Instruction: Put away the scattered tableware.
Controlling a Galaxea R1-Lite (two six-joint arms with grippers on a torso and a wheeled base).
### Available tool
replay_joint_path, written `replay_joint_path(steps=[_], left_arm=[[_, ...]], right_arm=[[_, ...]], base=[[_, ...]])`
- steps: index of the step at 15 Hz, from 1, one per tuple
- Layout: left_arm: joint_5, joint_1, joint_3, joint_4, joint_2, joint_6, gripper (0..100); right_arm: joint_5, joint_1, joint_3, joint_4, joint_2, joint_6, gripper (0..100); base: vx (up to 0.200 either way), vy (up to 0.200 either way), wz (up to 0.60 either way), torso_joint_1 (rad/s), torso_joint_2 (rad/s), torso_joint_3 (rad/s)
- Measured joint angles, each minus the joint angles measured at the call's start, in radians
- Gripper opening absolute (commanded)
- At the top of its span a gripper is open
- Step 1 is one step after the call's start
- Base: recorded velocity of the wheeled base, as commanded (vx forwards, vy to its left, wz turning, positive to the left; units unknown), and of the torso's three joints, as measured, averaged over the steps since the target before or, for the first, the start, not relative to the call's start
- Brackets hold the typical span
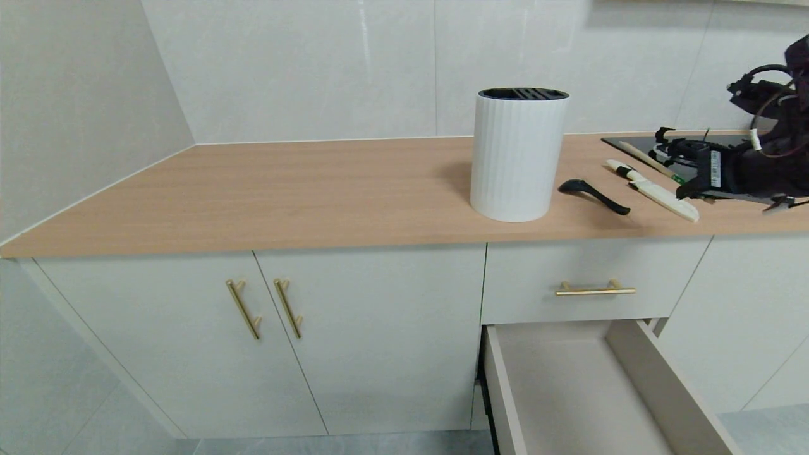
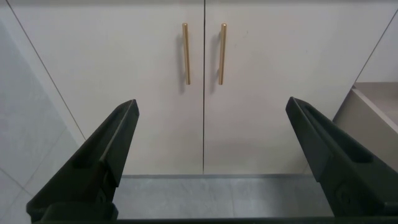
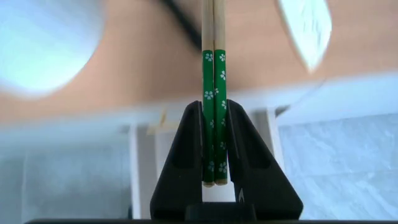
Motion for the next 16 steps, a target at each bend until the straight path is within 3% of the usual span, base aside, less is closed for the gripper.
replay_joint_path(steps=[4,7,9,12,16], left_arm=[[0.0,0.0,0.0,0.0,0.0,0.0,100],[0.0,0.0,0.0,0.0,0.0,0.0,100],[0.0,0.0,0.0,0.0,0.0,0.0,100],[0.0,0.0,0.0,0.0,0.0,0.0,100],[0.0,0.0,0.0,0.0,0.0,0.0,100]], right_arm=[[0.164,0.062,0.237,0.033,-0.287,-0.028,0],[0.203,0.185,0.363,0.206,-0.425,-0.041,0],[0.221,0.234,0.433,0.249,-0.464,-0.041,0],[0.244,0.253,0.534,0.252,-0.439,-0.026,0],[0.244,0.22,0.567,0.21,-0.196,0.057,0]], base=[[0.0,0.0,0.0,0.0,0.0,0.0],[0.0,0.0,0.0,0.0,0.0,0.0],[0.0,0.0,0.0,0.0,0.0,0.0],[0.0,0.0,0.0,0.0,0.0,0.0],[0.0,0.0,0.0,0.0,0.0,0.0]])
